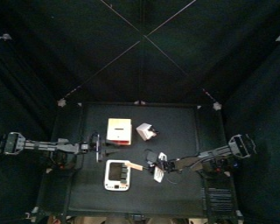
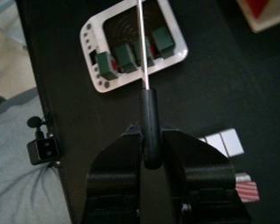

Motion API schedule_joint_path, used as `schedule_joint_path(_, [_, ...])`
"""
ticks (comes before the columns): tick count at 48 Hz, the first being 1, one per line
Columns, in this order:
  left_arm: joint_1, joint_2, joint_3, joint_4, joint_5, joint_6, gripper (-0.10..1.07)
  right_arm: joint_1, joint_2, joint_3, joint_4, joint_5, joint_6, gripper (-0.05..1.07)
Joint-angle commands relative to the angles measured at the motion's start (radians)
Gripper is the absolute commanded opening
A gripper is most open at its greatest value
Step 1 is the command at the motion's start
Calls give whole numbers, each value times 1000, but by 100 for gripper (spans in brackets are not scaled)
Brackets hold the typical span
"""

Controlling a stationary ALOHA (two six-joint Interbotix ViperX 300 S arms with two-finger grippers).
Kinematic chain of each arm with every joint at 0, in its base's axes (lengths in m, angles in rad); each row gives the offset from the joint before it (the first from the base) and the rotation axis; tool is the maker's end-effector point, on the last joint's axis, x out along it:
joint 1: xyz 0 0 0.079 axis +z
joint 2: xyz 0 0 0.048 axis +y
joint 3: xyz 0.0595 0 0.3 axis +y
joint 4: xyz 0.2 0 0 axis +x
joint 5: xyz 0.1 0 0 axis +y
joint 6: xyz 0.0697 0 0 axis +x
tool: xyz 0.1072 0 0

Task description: Put cleaver in holder

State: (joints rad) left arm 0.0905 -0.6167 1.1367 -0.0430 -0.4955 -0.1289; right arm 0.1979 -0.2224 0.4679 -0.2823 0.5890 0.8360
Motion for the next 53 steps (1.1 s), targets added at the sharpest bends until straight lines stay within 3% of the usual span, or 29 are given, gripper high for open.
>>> schedule_joint_path(1, [32,0,-32,-3,-18,3,76,-48,-57,-31,51,61,-5,50])
schedule_joint_path(11, [95,15,-43,-3,-29,5,76,-124,-69,-112,107,225,-5,50])
schedule_joint_path(21, [172,84,-107,-17,-26,2,76,-192,-60,-204,86,443,-6,50])
schedule_joint_path(32, [181,104,-63,-31,-29,3,76,-272,-46,-265,115,581,-5,50])
schedule_joint_path(45, [181,67,-31,-31,-18,2,76,-359,38,-382,146,750,-35,50])
schedule_joint_path(53, [183,63,-11,-32,-18,2,76,-385,77,-420,175,788,-100,50])
